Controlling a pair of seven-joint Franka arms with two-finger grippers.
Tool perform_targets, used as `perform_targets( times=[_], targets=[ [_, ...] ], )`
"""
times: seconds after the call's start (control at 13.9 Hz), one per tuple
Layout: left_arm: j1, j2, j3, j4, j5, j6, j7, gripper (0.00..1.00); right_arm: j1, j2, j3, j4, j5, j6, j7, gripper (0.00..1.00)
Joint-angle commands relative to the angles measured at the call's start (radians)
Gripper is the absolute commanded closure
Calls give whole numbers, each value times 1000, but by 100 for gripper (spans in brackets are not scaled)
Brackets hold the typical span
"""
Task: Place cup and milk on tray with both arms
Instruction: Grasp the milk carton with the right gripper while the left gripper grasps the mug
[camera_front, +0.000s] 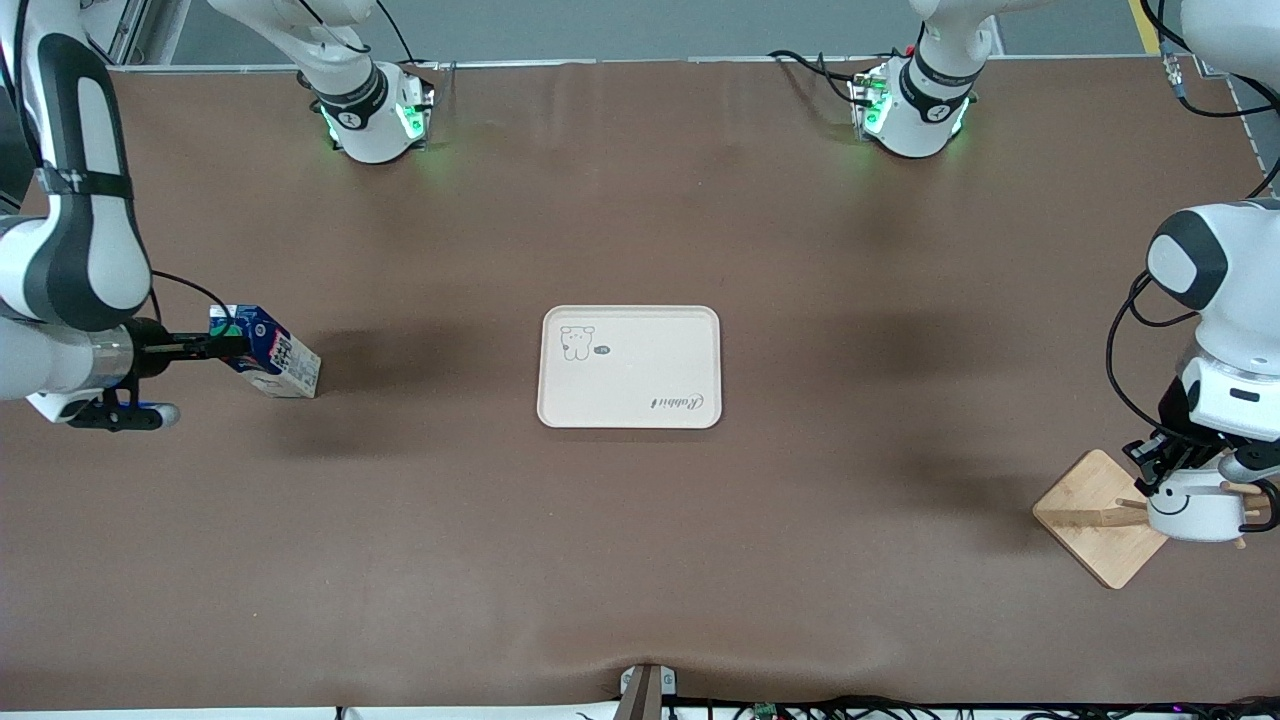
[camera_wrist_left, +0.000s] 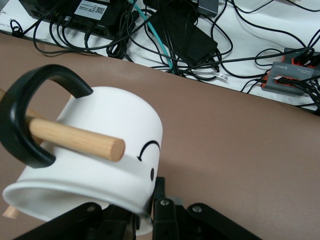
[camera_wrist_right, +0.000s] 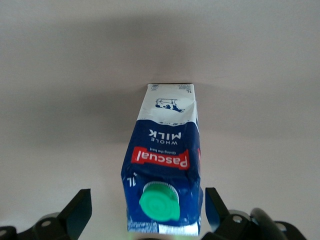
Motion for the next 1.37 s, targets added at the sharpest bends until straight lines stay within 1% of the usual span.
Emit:
perform_targets(
  times=[0.0,0.22,0.36,0.43,0.58,0.65,1.01,1.3],
  targets=[
    [-6,8,-2,24,24,1,5,100,7,-46,3,-59,-29,26,1,0],
    [-15,1,-10,23,24,-5,4,100,4,-49,3,-60,-41,24,-5,0],
    [-18,-9,-14,23,25,-33,8,100,6,-52,3,-82,-44,40,-5,0],
    [-18,-13,-30,21,24,-45,8,100,7,-60,3,-106,-44,59,-5,0],
    [-18,-33,-37,23,25,-77,8,100,9,-99,3,-181,-44,127,-5,0],
    [-20,-45,-39,23,25,-97,8,100,9,-106,3,-195,-44,142,-5,0],
    [-20,-82,-66,32,24,-162,11,100,7,-107,3,-203,-50,142,-3,0],
    [-20,-116,-120,55,24,-281,1,100,7,-107,3,-208,-53,147,6,0]
  ],
)
